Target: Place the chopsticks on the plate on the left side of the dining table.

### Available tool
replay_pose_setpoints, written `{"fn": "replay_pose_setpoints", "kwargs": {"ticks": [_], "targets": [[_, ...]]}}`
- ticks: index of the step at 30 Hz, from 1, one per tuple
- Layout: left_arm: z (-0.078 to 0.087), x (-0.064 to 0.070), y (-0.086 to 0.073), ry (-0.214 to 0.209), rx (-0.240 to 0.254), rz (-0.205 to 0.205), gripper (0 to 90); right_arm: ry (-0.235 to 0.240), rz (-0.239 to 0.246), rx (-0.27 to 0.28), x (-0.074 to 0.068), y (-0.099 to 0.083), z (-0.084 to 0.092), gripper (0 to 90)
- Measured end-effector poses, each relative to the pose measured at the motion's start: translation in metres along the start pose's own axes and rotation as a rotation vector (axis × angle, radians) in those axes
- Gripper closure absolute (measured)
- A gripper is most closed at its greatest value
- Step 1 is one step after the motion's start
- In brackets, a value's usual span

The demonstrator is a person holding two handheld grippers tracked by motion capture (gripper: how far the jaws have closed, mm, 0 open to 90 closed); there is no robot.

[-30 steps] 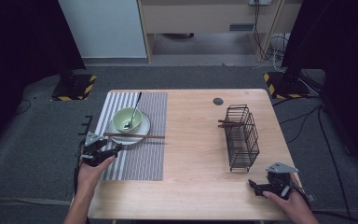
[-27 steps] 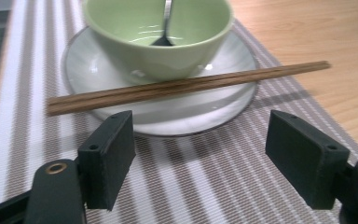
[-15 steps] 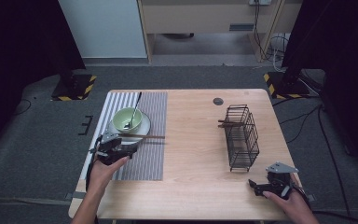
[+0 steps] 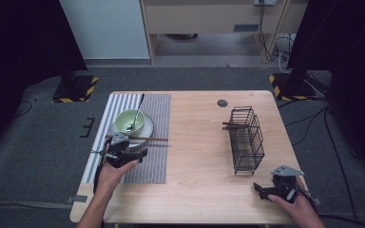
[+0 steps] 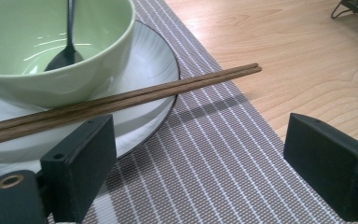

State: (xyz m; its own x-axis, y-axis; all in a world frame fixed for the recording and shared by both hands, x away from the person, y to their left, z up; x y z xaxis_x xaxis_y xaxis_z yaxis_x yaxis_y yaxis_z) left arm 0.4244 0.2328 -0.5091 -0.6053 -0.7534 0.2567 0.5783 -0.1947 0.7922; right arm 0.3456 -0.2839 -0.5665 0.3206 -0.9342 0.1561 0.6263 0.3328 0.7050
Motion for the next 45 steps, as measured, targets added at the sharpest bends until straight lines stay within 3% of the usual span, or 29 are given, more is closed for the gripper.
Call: {"fn": "replay_pose_setpoints", "kwargs": {"ticks": [19, 45], "targets": [[-0.039, 0.038, 0.008, -0.057, -0.053, -0.057, 5.9, 0.001, 0.001, 0.0, 0.0, 0.0, 0.0, 0.4], [-0.091, 0.098, -0.005, -0.153, -0.167, -0.148, 5.9, 0.002, 0.003, 0.002, 0.0, 0.0, 0.0, 0.4]]}}
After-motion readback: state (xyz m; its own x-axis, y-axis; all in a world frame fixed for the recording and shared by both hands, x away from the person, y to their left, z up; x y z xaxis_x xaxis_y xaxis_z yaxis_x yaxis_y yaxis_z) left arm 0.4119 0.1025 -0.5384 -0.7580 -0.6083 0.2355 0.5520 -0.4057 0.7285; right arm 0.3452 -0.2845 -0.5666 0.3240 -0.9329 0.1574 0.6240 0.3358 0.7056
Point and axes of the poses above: each handheld gripper's, and its own axes: z roughly backward along the jaws, y roughly out of its top, x roughly to its right, the point moved 4 cm from there along -z, roughly forward along the jaws, and after that the axes turned 13 degrees about -y, right-handed, at the moved point
